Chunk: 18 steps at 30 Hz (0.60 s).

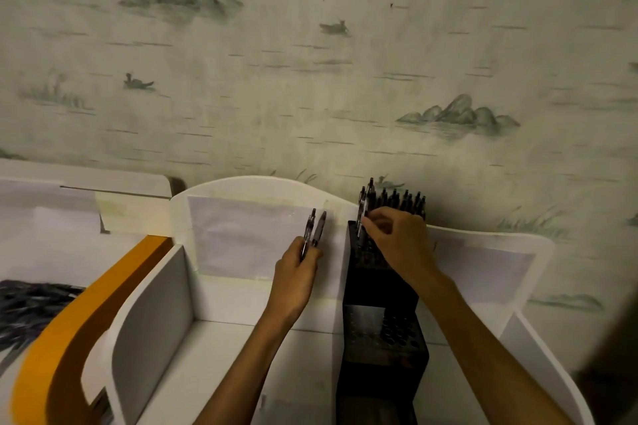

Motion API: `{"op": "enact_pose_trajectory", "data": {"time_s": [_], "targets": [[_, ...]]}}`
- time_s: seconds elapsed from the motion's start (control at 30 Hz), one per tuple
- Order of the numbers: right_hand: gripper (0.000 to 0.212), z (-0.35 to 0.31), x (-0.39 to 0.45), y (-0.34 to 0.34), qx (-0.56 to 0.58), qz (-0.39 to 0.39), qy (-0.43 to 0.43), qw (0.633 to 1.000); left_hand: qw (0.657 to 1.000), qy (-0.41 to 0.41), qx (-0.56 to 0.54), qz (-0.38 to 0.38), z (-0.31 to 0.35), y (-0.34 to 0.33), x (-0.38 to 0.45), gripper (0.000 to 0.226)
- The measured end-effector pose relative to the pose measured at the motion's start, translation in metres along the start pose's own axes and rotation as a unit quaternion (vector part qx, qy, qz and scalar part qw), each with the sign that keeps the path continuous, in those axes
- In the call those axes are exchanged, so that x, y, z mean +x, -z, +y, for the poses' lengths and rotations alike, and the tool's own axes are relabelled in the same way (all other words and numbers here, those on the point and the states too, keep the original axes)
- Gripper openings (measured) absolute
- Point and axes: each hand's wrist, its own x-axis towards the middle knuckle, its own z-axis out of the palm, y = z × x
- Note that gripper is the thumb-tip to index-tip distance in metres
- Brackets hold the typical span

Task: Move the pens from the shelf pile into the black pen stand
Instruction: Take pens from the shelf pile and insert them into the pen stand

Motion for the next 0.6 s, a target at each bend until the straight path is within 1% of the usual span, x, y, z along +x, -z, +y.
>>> {"op": "enact_pose_trajectory", "data": {"time_s": [0.1, 0.2, 0.37, 0.47, 0.6], "targets": [[0.018, 0.001, -0.002, -0.002, -0.020, -0.022, -0.015, 0.999, 0.999, 0.035, -0.040, -0.004, 0.000, -0.003, 0.001, 0.021], [0.018, 0.002, -0.007, -0.008, -0.023, -0.042, -0.026, 0.999, 0.997, 0.046, -0.064, -0.027, 0.002, -0.004, 0.000, 0.018], [0.016, 0.001, -0.010, -0.009, -0.038, -0.024, -0.038, 0.998, 0.996, 0.021, -0.076, -0.035, 0.003, -0.001, -0.001, 0.014], [0.016, 0.001, -0.007, -0.009, -0.037, -0.037, -0.047, 0.998, 0.997, 0.001, -0.063, -0.035, 0.004, -0.001, -0.002, 0.013], [0.017, 0.002, -0.010, -0.011, -0.044, -0.071, -0.054, 0.995, 0.997, -0.006, -0.064, -0.035, 0.004, -0.003, -0.004, 0.014]]}}
